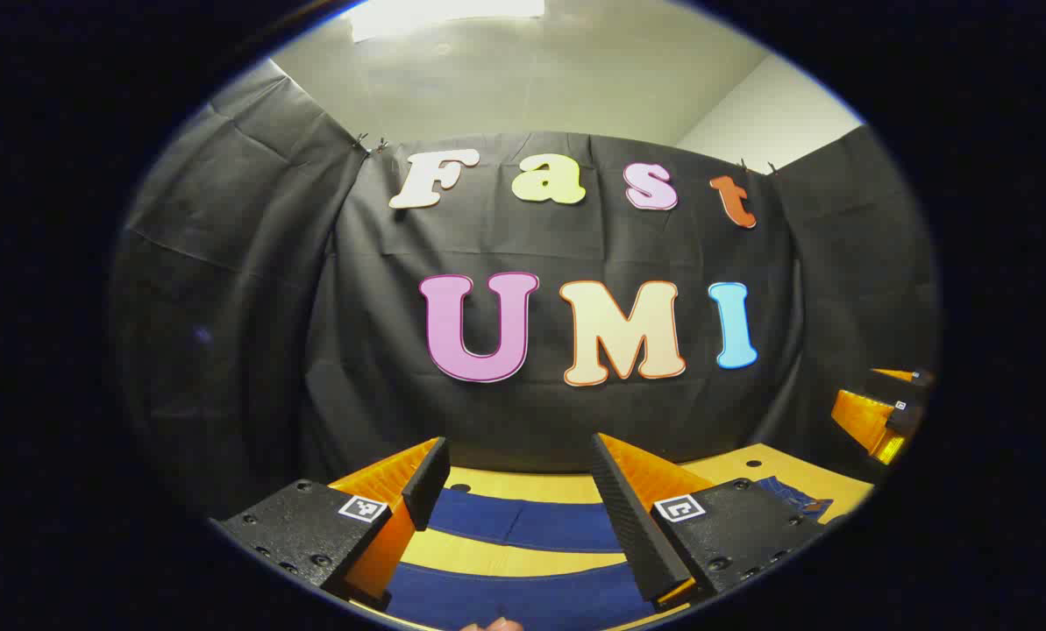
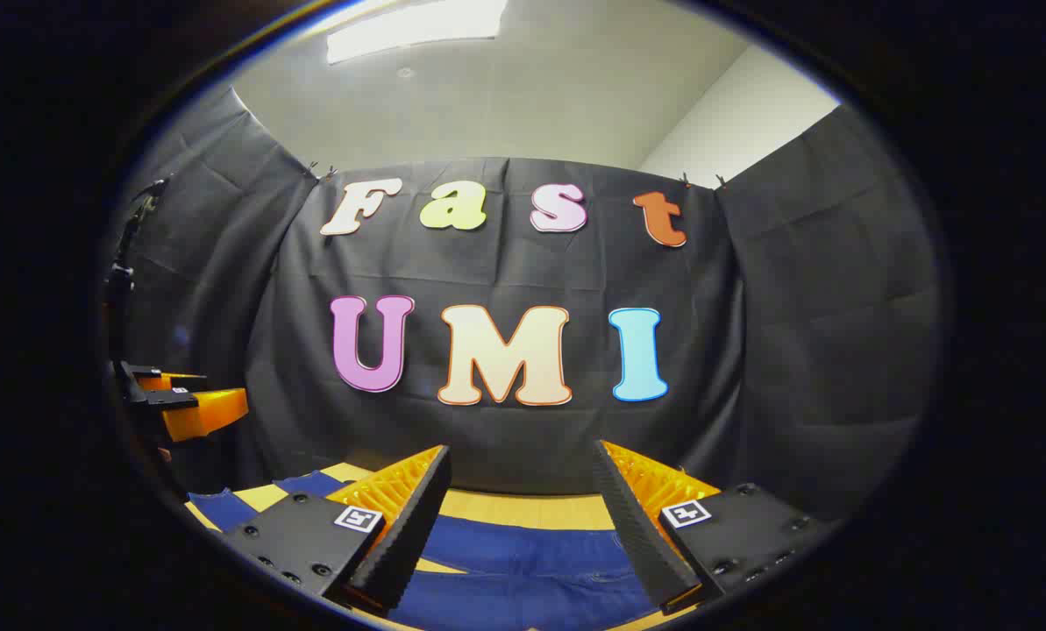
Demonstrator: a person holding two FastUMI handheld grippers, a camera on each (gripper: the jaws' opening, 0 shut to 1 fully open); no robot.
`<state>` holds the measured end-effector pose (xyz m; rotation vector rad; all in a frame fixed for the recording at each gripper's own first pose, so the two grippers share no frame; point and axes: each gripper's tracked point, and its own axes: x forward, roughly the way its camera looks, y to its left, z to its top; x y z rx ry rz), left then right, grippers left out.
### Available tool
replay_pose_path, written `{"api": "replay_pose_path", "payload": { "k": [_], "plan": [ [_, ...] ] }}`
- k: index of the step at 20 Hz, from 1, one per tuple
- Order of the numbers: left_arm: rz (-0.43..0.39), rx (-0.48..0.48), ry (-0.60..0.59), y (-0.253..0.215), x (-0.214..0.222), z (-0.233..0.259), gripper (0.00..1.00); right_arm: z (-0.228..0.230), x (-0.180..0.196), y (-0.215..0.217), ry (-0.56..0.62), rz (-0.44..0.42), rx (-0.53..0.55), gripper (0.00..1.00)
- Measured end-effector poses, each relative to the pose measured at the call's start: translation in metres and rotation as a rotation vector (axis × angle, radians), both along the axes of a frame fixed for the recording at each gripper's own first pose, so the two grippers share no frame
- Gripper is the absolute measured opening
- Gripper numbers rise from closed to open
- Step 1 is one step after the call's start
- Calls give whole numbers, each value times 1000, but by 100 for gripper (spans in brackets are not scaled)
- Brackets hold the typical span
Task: Grasp the waist and the cuffs of the jeans and fold them to make the two legs overlap; first hold the waist and fold one-third of the jeans toward the cuffs, then hold the cuffs and fold the remaining one-third in the same direction to finish folding.
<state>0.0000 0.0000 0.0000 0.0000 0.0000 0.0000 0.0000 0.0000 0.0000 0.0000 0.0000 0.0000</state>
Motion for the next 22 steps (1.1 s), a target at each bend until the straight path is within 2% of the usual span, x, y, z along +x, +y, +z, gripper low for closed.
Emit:
{"api": "replay_pose_path", "payload": {
  "k": [11,22],
  "plan": [
    [-5,-17,29,-6,3,-10,93,8,10,-9,-19,-1,-16,99],
    [15,-1,64,13,-6,-26,94,4,8,1,-15,11,-13,100]
  ]
}}
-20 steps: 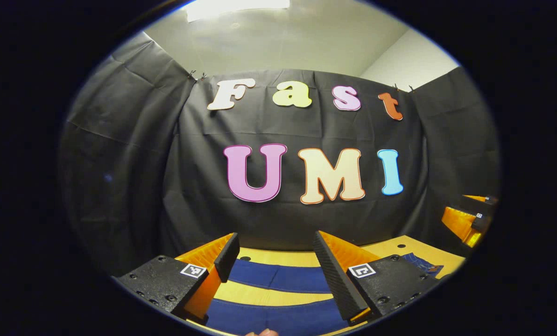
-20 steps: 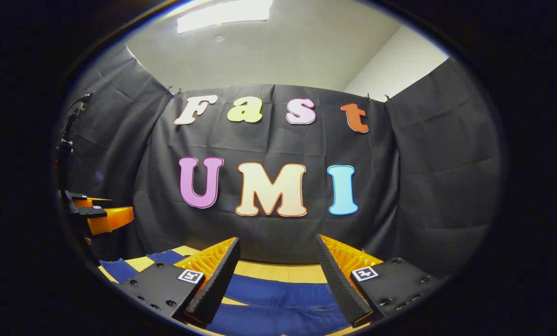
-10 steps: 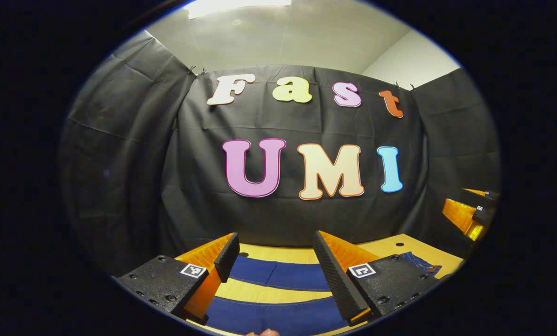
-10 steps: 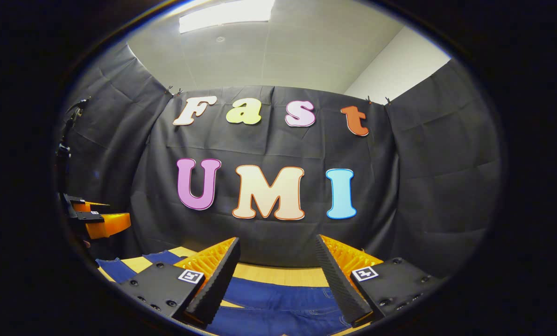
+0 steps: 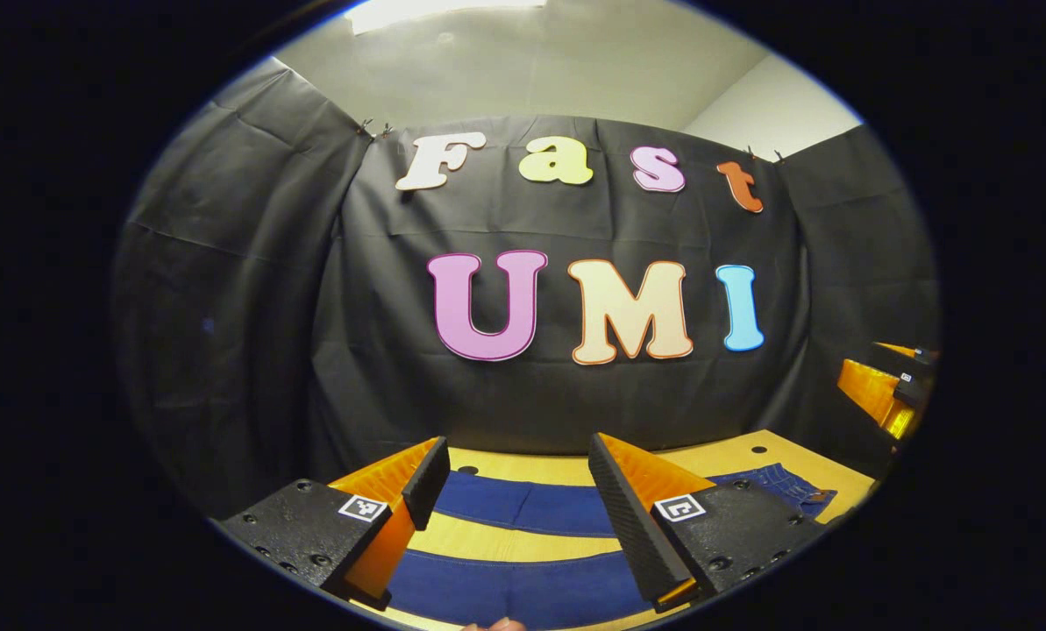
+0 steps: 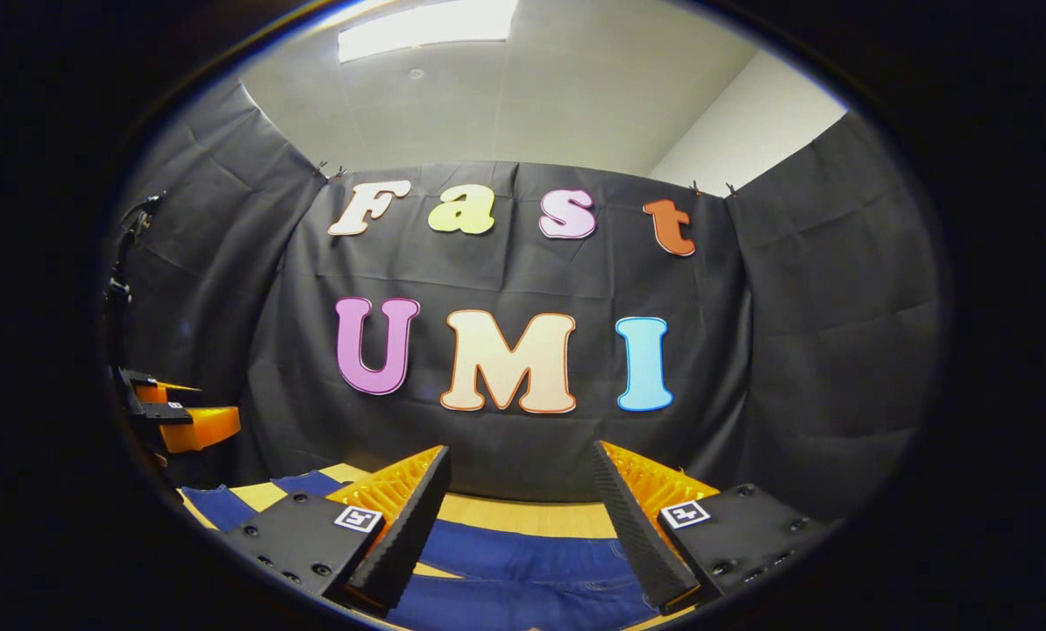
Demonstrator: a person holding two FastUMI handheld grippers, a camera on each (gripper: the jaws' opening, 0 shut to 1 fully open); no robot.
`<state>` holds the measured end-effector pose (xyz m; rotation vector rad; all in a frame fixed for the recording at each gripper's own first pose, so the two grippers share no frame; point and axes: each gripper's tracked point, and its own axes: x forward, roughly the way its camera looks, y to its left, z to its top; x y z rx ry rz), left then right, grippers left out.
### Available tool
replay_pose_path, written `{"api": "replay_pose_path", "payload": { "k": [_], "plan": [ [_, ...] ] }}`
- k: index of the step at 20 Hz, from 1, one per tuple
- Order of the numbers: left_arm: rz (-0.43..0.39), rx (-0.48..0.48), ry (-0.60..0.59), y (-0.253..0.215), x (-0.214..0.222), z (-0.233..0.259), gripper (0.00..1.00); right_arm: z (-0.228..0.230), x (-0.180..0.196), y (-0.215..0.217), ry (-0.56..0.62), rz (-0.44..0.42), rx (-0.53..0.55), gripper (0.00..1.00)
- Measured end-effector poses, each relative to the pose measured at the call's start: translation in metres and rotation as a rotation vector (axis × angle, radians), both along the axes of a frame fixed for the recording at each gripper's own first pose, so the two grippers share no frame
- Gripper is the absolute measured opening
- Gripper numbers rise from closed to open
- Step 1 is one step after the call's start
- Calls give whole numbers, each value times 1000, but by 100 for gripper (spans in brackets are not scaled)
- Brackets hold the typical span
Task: Grasp the waist and the cuffs of the jeans and fold them to make the two legs overlap; first hold the waist and fold one-third of the jeans toward the cuffs, then hold the cuffs and fold the remaining one-third in the same direction to finish folding.
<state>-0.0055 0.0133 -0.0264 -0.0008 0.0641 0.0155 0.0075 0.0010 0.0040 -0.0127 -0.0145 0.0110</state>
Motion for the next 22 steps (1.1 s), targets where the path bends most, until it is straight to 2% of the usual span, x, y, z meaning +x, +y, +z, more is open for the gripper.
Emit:
{"api": "replay_pose_path", "payload": {
  "k": [3,6,7,11,12,16,22],
  "plan": [
    [-39,48,18,2,-4,-8,94,-1,-3,0,4,0,0,100],
    [-96,196,68,17,-14,-25,94,-6,-6,-2,9,-5,-9,99],
    [-113,243,96,23,-17,-32,98,-9,-6,-4,16,-6,-10,99],
    [-170,413,247,50,-39,-79,100,-21,-7,-4,43,-9,1,99],
    [-182,460,282,58,-45,-91,95,-23,-6,-4,46,-9,-1,99],
    [-238,625,436,90,-70,-146,95,-34,-4,-3,68,-5,-15,99],
    [-322,789,665,132,-99,-229,96,-48,-4,-2,96,-17,-42,100]
  ]
}}
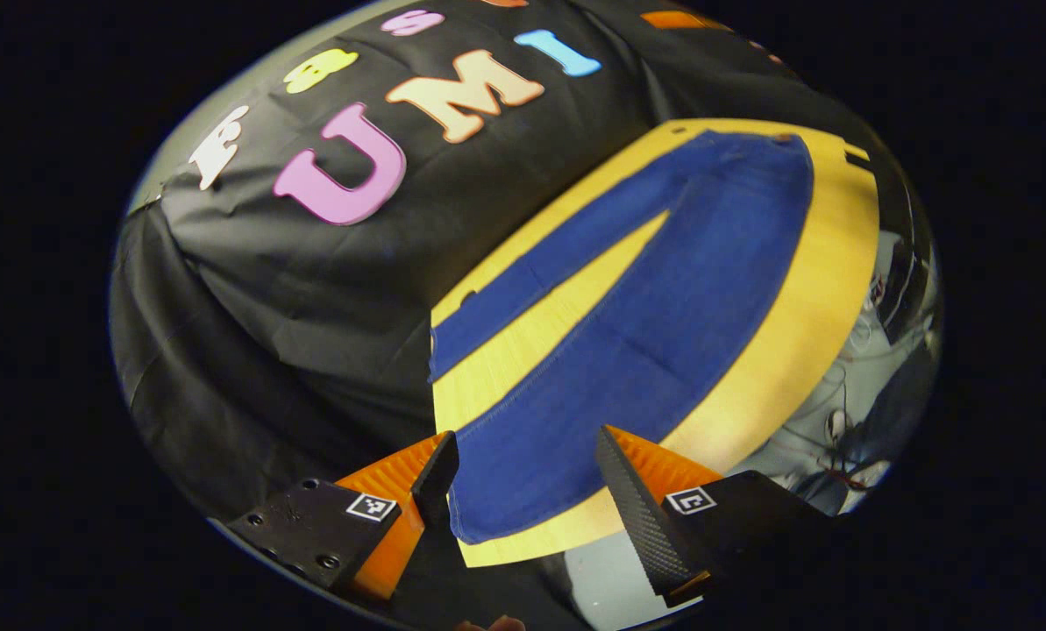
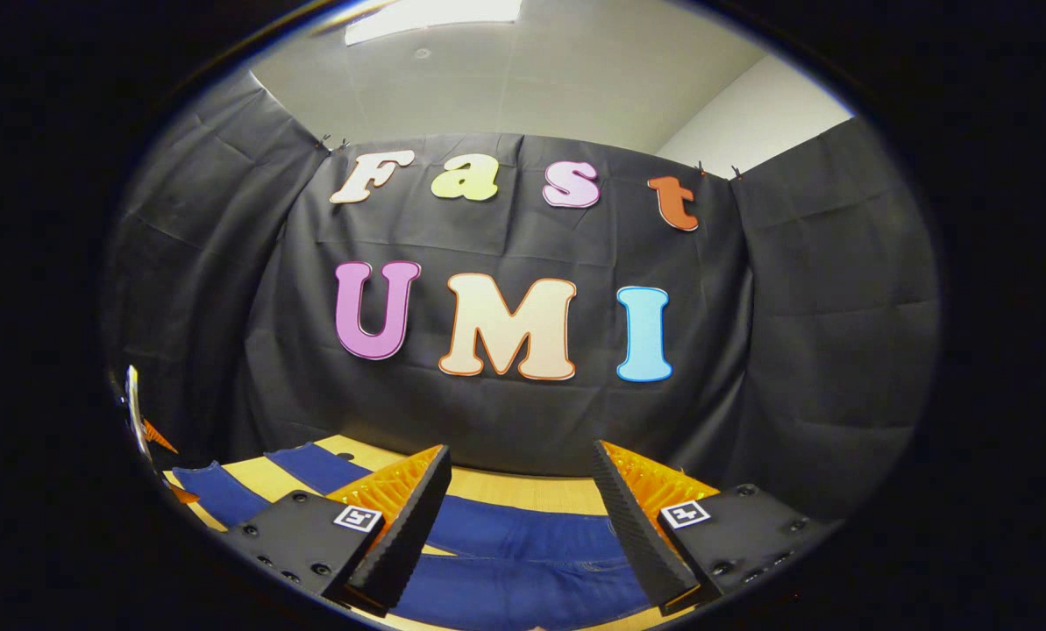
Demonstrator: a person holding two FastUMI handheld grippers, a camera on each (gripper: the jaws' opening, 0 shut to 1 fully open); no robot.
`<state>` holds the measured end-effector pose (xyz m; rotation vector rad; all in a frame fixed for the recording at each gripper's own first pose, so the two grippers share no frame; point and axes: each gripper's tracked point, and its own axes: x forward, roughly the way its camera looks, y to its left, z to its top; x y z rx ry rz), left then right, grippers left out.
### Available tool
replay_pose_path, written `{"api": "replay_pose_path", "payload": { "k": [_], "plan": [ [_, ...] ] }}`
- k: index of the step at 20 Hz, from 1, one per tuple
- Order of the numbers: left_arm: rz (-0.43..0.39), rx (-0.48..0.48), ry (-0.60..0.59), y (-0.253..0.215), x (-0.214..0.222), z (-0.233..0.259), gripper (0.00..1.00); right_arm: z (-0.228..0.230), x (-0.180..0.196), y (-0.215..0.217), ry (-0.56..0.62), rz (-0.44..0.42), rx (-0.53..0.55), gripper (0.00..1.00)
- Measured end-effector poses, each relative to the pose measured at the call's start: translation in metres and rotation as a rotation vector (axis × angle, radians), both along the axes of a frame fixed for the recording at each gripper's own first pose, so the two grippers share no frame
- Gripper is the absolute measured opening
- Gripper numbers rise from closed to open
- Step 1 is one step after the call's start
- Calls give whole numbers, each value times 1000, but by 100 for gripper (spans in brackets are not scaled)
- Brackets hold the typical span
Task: Grasp the waist and the cuffs of the jeans and fold them to make the two legs overlap; first hold the waist and fold one-third of the jeans toward the cuffs, then hold the cuffs and fold the remaining one-third in the same direction to finish folding.
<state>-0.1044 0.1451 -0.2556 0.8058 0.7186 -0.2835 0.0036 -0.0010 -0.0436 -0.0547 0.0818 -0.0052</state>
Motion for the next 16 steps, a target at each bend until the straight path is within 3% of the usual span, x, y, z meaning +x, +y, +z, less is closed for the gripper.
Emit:
{"api": "replay_pose_path", "payload": {
  "k": [5,6,7,10,12,16],
  "plan": [
    [-61,168,141,39,-17,-50,96,-9,-2,-7,23,-39,-13,100],
    [-80,197,166,46,-20,-58,100,-10,-2,-8,28,-47,-20,100],
    [-99,222,194,52,-23,-67,96,-12,-3,-9,31,-55,-25,100],
    [-133,289,258,64,-25,-87,96,-14,-3,-10,39,-80,-41,100],
    [-179,305,249,66,-20,-90,96,-14,-3,-10,37,-92,-55,100],
    [-257,323,253,63,-6,-95,86,-13,-1,-8,34,-111,-74,99]
  ]
}}
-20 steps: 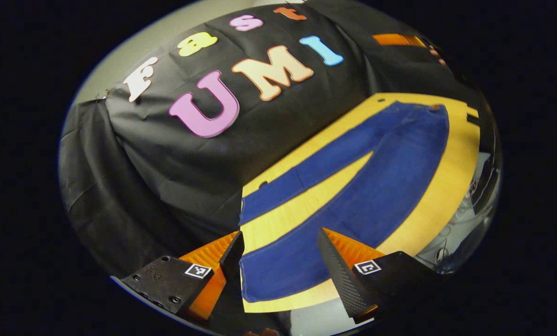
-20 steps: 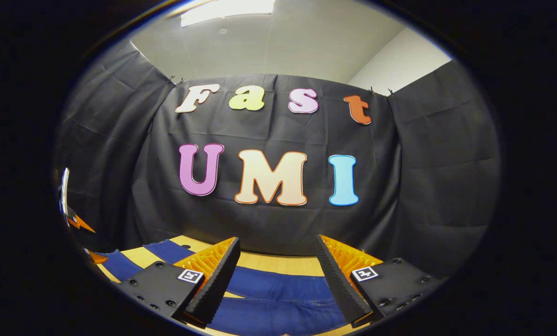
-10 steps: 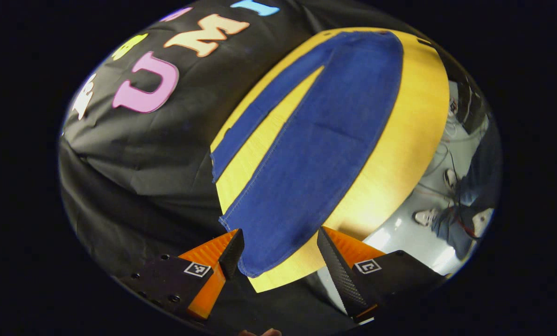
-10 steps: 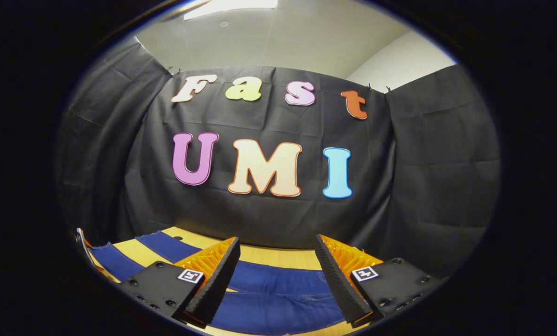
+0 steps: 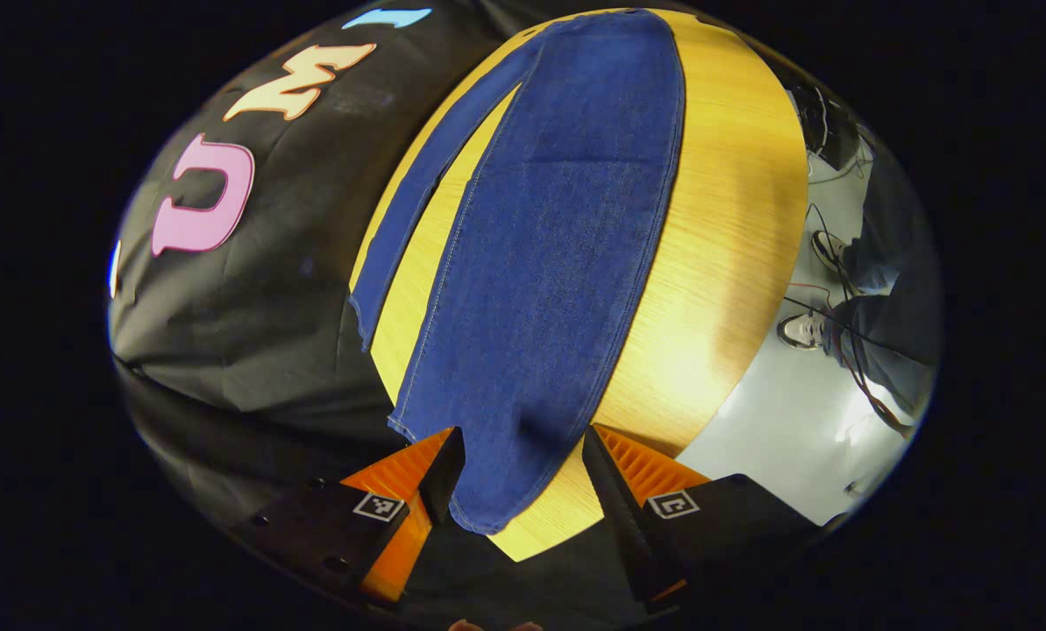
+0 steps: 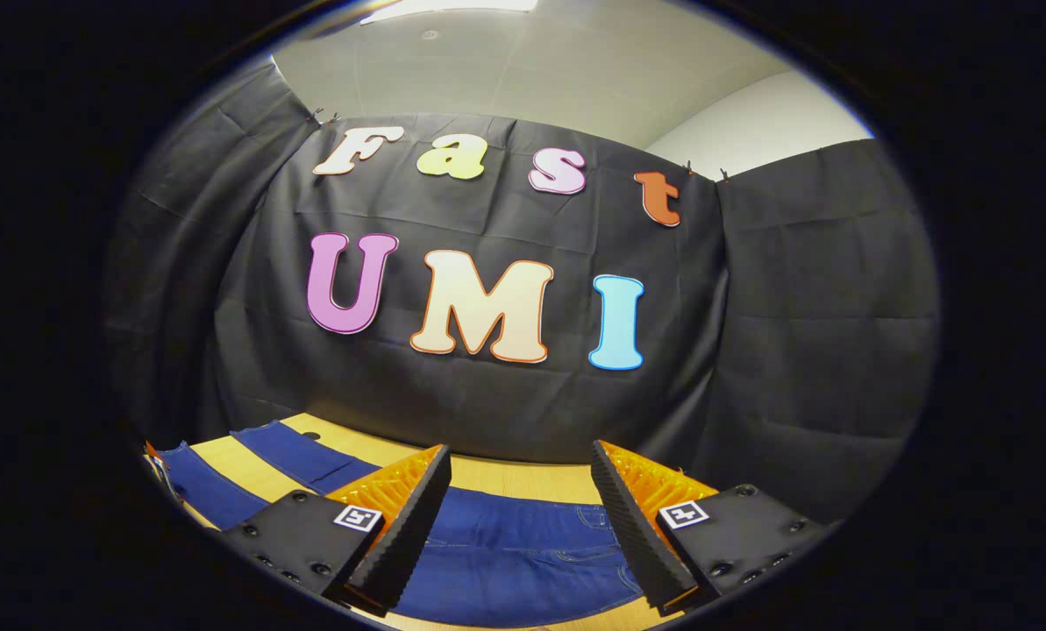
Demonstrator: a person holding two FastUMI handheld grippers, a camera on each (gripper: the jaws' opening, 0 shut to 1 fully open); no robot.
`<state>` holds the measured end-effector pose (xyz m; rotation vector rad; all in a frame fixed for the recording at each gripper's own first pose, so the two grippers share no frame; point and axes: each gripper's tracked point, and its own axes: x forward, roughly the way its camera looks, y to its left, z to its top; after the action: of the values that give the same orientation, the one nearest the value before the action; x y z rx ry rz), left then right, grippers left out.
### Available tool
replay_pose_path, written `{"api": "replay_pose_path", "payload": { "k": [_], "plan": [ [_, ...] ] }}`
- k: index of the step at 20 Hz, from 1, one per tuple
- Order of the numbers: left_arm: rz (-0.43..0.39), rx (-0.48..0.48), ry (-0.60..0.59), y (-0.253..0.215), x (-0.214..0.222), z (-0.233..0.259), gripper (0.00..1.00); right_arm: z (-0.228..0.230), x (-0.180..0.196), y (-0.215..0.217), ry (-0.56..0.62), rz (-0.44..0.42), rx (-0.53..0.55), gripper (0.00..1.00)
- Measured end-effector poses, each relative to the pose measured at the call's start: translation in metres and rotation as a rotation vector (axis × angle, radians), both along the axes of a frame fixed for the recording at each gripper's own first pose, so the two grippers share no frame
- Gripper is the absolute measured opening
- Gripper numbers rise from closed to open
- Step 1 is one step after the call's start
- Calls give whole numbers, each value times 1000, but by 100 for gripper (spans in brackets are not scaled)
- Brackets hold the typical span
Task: Grasp the waist and the cuffs of the jeans and fold them to make the two legs overlap; first hold the waist and fold one-third of the jeans toward the cuffs, then hold the cuffs and fold the remaining one-third in the same direction to finish folding.
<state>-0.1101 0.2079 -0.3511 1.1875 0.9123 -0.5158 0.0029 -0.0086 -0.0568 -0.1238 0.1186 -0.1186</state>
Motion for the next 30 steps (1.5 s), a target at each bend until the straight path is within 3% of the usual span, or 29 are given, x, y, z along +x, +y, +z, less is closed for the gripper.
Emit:
{"api": "replay_pose_path", "payload": {
  "k": [4,6,9,10,13,18,23,30],
  "plan": [
    [-78,15,27,-4,12,-8,77,0,1,0,0,-19,-12,99],
    [-78,-3,80,-4,5,-15,66,-2,0,0,3,-27,-15,100],
    [-70,-11,138,-2,-6,-23,33,-6,-2,-4,12,-40,-30,98],
    [-66,-12,148,-3,-7,-23,17,-8,-3,-5,19,-41,-40,100],
    [-56,-8,139,-1,-8,-24,0,-21,-6,-9,52,-9,-120,99],
    [12,-12,158,0,-6,-28,0,-66,-16,-45,196,80,-347,99],
    [33,20,174,-1,-6,-26,0,-140,-47,-92,426,225,-610,99],
    [73,71,177,-2,-3,-28,0,-214,-84,-127,568,391,-810,99]
  ]
}}
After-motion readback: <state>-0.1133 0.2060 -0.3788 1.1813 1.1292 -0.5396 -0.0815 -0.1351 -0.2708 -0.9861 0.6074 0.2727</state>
